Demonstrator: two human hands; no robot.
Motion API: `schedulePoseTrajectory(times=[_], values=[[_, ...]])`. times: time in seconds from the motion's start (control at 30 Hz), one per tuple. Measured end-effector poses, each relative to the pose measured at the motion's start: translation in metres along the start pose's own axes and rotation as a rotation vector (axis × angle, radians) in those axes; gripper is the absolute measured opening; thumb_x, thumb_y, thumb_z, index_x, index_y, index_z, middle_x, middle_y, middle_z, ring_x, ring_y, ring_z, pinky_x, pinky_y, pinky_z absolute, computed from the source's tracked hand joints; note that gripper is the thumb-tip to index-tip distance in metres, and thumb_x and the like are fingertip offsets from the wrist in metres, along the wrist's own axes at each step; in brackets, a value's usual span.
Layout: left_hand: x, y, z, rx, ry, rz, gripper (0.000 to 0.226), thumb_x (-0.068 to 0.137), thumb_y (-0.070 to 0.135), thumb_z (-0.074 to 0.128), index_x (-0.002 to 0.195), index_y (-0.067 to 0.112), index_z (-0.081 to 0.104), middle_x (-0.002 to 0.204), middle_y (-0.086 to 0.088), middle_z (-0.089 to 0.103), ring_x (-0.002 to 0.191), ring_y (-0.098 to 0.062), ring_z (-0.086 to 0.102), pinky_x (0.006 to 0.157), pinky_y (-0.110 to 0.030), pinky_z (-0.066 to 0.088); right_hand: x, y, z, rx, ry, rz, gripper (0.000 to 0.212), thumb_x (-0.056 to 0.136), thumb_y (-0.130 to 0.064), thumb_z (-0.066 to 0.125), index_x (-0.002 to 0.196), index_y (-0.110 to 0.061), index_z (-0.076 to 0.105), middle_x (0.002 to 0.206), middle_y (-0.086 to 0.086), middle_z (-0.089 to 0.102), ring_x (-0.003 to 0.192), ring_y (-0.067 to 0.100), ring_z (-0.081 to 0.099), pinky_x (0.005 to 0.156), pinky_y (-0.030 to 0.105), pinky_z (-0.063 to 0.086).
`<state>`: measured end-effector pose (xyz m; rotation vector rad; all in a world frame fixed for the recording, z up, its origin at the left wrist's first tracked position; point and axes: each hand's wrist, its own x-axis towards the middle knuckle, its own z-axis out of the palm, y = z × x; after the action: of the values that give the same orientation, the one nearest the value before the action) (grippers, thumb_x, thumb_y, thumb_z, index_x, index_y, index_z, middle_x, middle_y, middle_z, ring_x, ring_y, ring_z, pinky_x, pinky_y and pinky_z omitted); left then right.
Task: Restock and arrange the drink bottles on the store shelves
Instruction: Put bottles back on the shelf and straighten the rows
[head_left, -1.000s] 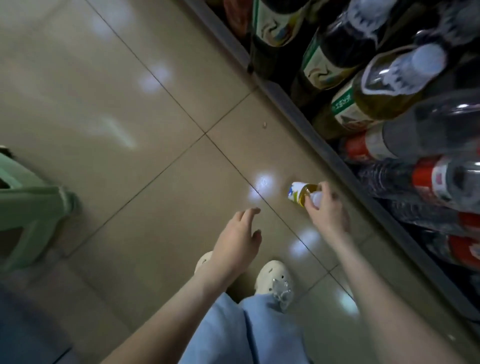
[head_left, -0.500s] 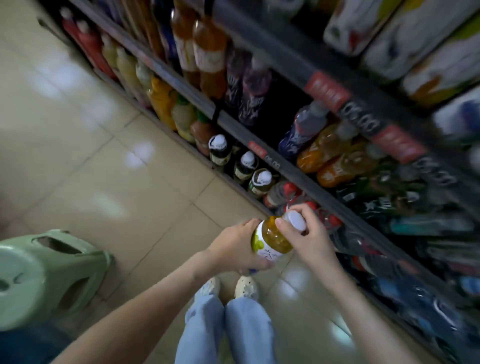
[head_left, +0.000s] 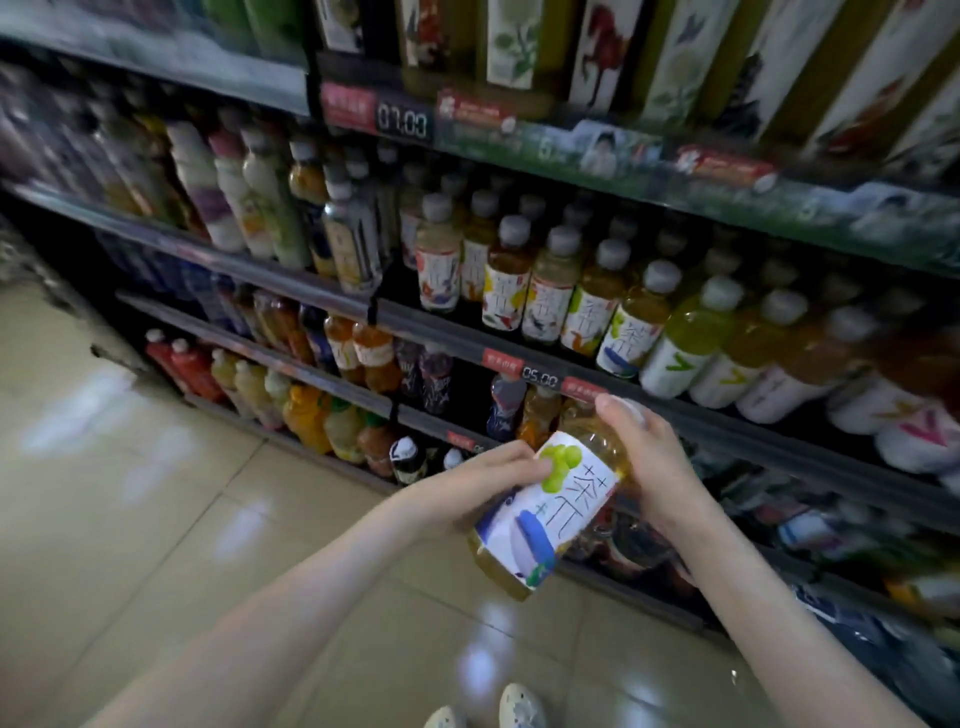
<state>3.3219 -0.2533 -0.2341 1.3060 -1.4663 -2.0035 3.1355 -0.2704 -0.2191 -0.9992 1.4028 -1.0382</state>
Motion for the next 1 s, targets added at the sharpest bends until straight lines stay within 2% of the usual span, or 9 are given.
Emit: schedulePoseTrajectory(times=[0.07,0.17,0.23,0.37,0.53,0.63,0.73,0.87,1.0], values=[[-0.01,0.016,-0.001,-0.131,-0.063,-0.021,0.029,0.07,0.031,0.067,0.078,0.006,0.055,0.063,0.006,0.066,0.059,-0.004,0.062,0.065,-0.019,0.045,-0.008,-0.02,-0.008,0.153,-0.033,-0.053,0.02,0.094,-0.027,0.056,0.079,-0.015,0.058,0.065,-0.005,0.063,0.059,0.008,0.06,0.056,0.021,0.047],[-0.019,0.031,-0.002,-0.21,-0.16,-0.046,0.05,0.06,0.047,0.083,0.097,0.014,0.072,0.104,-0.011,0.068,0.092,-0.025,0.062,0.08,-0.033,0.045,-0.014,-0.044,-0.017,0.29,-0.106,-0.094,0.02,0.086,-0.04,0.059,0.083,-0.02,0.057,0.076,-0.001,0.06,0.07,0.013,0.059,0.064,0.028,0.045],[-0.021,0.039,0.0,-0.12,-0.172,0.044,0.068,0.057,0.048,0.083,0.114,0.015,0.065,0.116,-0.013,0.065,0.1,-0.029,0.059,0.083,-0.038,0.047,-0.016,-0.053,-0.02,0.341,-0.157,-0.159,0.018,0.09,-0.039,0.058,0.081,-0.023,0.059,0.082,0.0,0.06,0.076,0.015,0.058,0.068,0.03,0.045],[-0.025,0.061,0.015,0.094,0.041,0.127,0.054,0.079,0.036,0.075,0.125,0.025,0.05,0.115,0.001,0.066,0.096,-0.017,0.067,0.079,-0.031,0.056,-0.026,-0.055,-0.025,0.277,-0.09,-0.095,0.023,0.088,-0.041,0.057,0.102,-0.027,0.067,0.102,0.001,0.07,0.09,0.015,0.066,0.078,0.034,0.053],[-0.032,0.058,0.023,0.465,0.365,0.19,0.055,0.073,0.053,0.073,0.117,0.035,0.045,0.107,0.016,0.057,0.095,-0.008,0.06,0.083,-0.031,0.054,-0.035,-0.048,-0.013,0.153,-0.145,0.03,0.063,0.069,-0.045,0.071,0.126,-0.023,0.054,0.112,0.005,0.07,0.101,0.025,0.067,0.083,0.048,0.056],[-0.038,0.056,0.016,0.644,0.408,0.253,0.061,0.074,0.056,0.07,0.124,0.038,0.04,0.107,0.016,0.055,0.095,-0.009,0.059,0.076,-0.026,0.052,-0.033,-0.046,0.0,0.21,-0.159,0.039,0.067,0.069,-0.044,0.072,0.129,-0.02,0.053,0.116,0.007,0.068,0.105,0.027,0.066,0.081,0.046,0.056],[-0.04,0.049,-0.005,0.449,0.275,0.238,0.062,0.069,0.053,0.077,0.121,0.036,0.049,0.111,0.015,0.062,0.095,-0.007,0.063,0.083,-0.031,0.055,-0.029,-0.044,0.005,0.336,-0.186,-0.004,0.051,0.079,-0.041,0.062,0.121,-0.013,0.06,0.113,0.009,0.068,0.099,0.025,0.066,0.084,0.043,0.052],[-0.041,0.038,-0.033,0.11,0.018,0.167,0.07,0.063,0.044,0.079,0.125,0.027,0.054,0.115,0.0,0.068,0.1,-0.021,0.068,0.092,-0.044,0.053,-0.024,-0.035,0.004,0.288,-0.225,-0.143,0.042,0.089,-0.034,0.054,0.126,-0.014,0.056,0.108,0.003,0.069,0.096,0.017,0.063,0.075,0.028,0.05],[-0.03,0.032,-0.056,0.084,-0.15,0.124,0.071,0.065,0.038,0.075,0.128,0.016,0.054,0.123,-0.012,0.064,0.106,-0.029,0.062,0.095,-0.042,0.047,-0.011,-0.036,-0.004,0.114,-0.327,-0.154,0.04,0.08,-0.038,0.071,0.116,-0.023,0.061,0.094,0.004,0.066,0.08,0.027,0.057,0.071,0.034,0.04]])
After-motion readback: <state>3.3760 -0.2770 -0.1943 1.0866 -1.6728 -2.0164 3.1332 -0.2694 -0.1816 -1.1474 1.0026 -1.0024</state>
